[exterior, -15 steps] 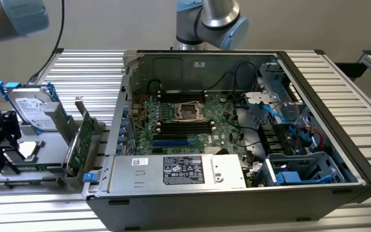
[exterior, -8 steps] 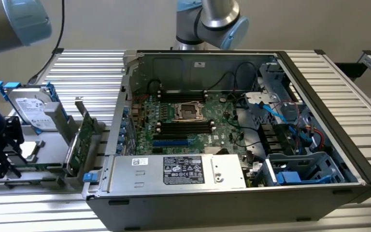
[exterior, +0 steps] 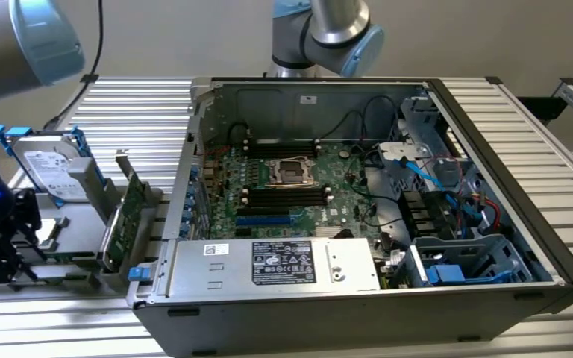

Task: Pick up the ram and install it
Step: 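Pick up the ram and move it above insertion slot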

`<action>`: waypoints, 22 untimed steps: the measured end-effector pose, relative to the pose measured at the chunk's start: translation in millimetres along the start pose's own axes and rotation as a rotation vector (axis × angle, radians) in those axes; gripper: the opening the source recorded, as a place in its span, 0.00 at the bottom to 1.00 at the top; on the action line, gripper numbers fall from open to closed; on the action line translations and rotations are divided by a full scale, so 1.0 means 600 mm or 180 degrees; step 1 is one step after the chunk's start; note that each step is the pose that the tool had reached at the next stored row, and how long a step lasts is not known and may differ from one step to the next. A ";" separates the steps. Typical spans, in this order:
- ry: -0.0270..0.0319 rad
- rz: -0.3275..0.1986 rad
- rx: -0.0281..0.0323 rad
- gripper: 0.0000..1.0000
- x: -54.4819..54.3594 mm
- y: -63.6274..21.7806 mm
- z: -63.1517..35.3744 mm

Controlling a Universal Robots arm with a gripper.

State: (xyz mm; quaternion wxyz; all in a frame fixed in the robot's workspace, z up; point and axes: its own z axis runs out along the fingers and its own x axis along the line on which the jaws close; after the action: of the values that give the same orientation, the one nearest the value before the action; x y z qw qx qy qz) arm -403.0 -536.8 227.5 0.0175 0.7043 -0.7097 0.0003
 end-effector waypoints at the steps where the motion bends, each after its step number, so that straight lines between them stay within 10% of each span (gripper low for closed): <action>1: 0.0000 0.0004 0.0000 0.36 0.001 0.000 0.003; 22: -0.0002 0.0078 -0.0002 0.36 0.003 0.001 0.055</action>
State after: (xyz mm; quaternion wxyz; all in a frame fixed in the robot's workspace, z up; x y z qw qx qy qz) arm -404.7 -539.7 194.7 0.0176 0.6956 -0.7182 0.0001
